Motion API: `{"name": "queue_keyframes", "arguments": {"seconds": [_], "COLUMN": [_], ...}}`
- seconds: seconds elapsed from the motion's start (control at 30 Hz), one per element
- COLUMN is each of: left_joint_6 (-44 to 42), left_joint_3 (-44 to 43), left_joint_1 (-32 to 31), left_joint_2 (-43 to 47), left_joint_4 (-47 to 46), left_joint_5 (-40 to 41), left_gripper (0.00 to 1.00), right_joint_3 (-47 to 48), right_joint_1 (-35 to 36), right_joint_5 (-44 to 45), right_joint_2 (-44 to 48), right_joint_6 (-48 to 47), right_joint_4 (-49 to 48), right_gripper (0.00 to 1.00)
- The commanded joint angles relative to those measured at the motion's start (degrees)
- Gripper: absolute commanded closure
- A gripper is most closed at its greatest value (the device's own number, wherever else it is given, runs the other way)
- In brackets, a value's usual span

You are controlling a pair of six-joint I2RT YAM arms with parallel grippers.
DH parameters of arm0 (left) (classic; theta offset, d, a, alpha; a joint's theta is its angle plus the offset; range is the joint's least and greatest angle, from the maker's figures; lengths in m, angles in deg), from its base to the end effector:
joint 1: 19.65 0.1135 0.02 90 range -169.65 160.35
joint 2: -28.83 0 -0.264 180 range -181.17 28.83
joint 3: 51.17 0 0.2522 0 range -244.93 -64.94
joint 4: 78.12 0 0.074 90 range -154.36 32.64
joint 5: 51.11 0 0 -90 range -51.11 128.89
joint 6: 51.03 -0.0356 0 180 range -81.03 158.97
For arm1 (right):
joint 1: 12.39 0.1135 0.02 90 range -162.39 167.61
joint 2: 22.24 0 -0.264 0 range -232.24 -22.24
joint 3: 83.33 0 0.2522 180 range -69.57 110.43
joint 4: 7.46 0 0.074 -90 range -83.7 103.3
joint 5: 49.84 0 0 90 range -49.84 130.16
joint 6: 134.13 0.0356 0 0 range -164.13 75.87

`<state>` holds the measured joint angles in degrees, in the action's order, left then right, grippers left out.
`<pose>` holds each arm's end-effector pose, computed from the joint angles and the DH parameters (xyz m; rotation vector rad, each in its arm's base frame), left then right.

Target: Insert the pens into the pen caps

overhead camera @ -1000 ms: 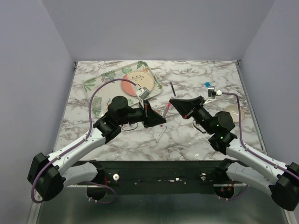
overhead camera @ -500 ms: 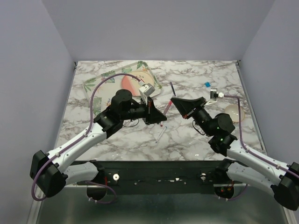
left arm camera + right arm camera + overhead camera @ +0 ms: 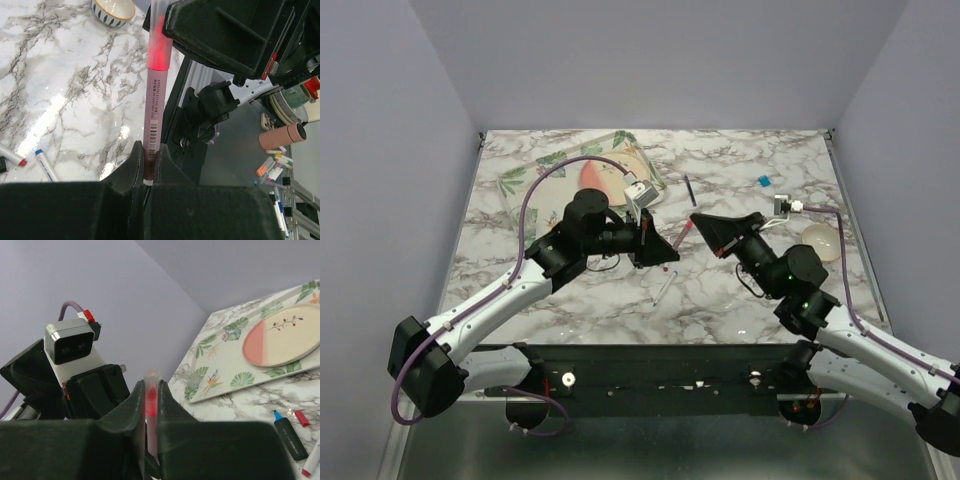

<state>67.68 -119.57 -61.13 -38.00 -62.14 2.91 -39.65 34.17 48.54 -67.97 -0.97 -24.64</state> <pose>0.1868 -0.1931 0.3375 0.7083 1.8924 -1.3943 0.1366 0.1367 0.3220 0.0930 1.4130 1.2257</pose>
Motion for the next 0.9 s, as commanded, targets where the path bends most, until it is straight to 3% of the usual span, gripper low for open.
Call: {"name": "queue_keyframes", "arguments": {"seconds": [0.0,0.03,0.13,0.5,0.57,0.6,0.63,0.7,0.77,0.8,0.87], "left_joint_6": [2.8,2.8,2.9,3.8,4.2,4.2,4.4,4.3,4.1,4.1,3.8], "left_joint_3": [0.2,0.9,3.4,7.3,7.6,7.8,7.8,7.6,7.8,8.2,8.8], "left_joint_1": [1.4,1.3,0.7,0.1,0.1,0.1,0.0,0.1,0.0,0.1,0.1], "left_joint_2": [0.8,1.1,2.6,5.0,5.1,5.1,5.0,4.8,4.9,5.0,5.9], "left_joint_4": [-13.3,-13.1,-13.2,-15.6,-16.2,-16.5,-16.5,-16.2,-15.8,-15.6,-15.4], "left_joint_5": [8.0,7.6,6.5,2.1,1.8,1.5,1.4,1.5,2.3,2.6,4.1], "left_gripper": [1.0,1.0,1.0,1.0,1.0,1.0,1.0,1.0,0.82,0.61,0.45], "right_joint_3": [4.8,6.0,8.5,11.4,11.9,12.1,12.2,11.8,11.0,11.0,13.1], "right_joint_1": [4.3,4.3,4.2,4.3,4.3,4.2,4.3,4.2,4.2,4.3,4.3], "right_joint_5": [-5.1,-4.1,-3.3,-1.5,-0.7,-0.9,-0.8,0.1,1.8,2.7,5.5], "right_joint_2": [0.6,0.6,-0.1,-7.0,-8.0,-8.3,-8.5,-8.3,-7.9,-7.4,-7.1], "right_joint_6": [1.1,1.4,2.2,2.7,2.0,1.6,1.1,1.1,0.9,0.7,-2.1], "right_joint_4": [18.6,19.2,19.3,14.9,15.0,15.0,15.1,14.9,15.1,15.9,20.6], "right_gripper": [0.72,0.63,0.53,0.49,0.53,0.62,0.81,0.93,0.99,0.99,0.99]}}
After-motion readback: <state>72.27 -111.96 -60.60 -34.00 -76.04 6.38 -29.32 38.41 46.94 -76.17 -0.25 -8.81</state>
